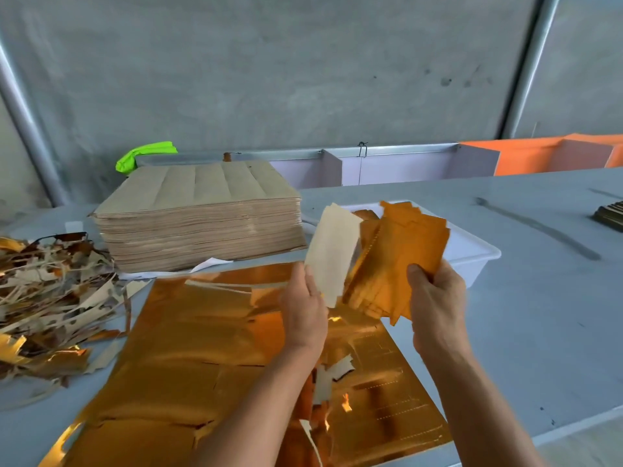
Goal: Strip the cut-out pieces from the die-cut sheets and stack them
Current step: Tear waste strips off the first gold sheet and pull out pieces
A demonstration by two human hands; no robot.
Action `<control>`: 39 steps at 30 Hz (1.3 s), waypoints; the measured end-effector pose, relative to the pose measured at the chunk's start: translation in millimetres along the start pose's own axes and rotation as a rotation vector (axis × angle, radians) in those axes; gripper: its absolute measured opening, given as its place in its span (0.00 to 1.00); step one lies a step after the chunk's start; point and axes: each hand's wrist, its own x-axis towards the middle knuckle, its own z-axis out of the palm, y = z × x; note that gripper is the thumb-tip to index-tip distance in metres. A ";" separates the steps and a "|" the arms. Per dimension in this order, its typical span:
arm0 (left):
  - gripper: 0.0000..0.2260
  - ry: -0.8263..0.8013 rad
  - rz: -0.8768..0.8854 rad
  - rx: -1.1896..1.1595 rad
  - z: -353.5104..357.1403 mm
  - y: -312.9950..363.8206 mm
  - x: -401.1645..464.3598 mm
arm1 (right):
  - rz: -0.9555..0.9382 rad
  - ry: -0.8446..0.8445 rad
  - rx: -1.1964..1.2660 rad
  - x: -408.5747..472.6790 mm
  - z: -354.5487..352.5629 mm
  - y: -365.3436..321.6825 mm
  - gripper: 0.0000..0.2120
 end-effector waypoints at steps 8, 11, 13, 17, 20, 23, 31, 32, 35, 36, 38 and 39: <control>0.13 0.047 0.471 0.469 -6.7 15.4 -14.1 | 0.164 0.070 -0.211 -2.3 11.4 18.8 0.09; 0.20 -0.142 0.606 0.676 -0.1 18.0 -29.6 | 0.269 -0.013 -0.040 -12.6 28.3 17.4 0.10; 0.24 -0.191 0.631 0.789 1.9 18.4 -37.8 | 0.315 -0.029 0.108 -15.0 28.8 16.2 0.11; 0.20 -0.152 0.726 1.041 3.4 19.8 -44.0 | 0.376 -0.064 0.245 -20.5 25.6 14.0 0.14; 0.17 -0.126 0.731 1.134 4.1 22.7 -45.1 | 0.375 -0.062 0.278 -25.5 25.9 13.3 0.13; 0.13 -0.138 0.734 1.160 5.6 25.3 -46.9 | 0.361 -0.060 0.297 -30.5 26.6 15.0 0.14; 0.21 -0.312 0.769 0.936 -11.6 16.5 -41.3 | 0.241 -0.043 0.059 -26.2 21.2 29.2 0.08; 0.25 -0.330 0.723 0.927 -17.3 13.4 -38.4 | 0.212 -0.032 -0.011 -21.4 17.3 30.0 0.09; 0.32 -0.246 0.596 1.122 -36.1 0.7 -20.5 | 0.075 -0.035 -0.151 -6.8 1.9 27.2 0.12; 0.33 -0.199 0.544 1.193 -42.3 -3.9 -13.4 | 0.033 -0.058 -0.172 -3.8 -3.6 24.8 0.13; 0.32 -0.123 0.462 1.276 -53.3 -8.7 0.3 | -0.018 -0.134 -0.189 -0.3 -10.8 22.0 0.15; 0.30 -0.110 0.424 1.297 -58.1 -8.6 6.0 | -0.028 -0.177 -0.188 1.5 -13.0 22.2 0.15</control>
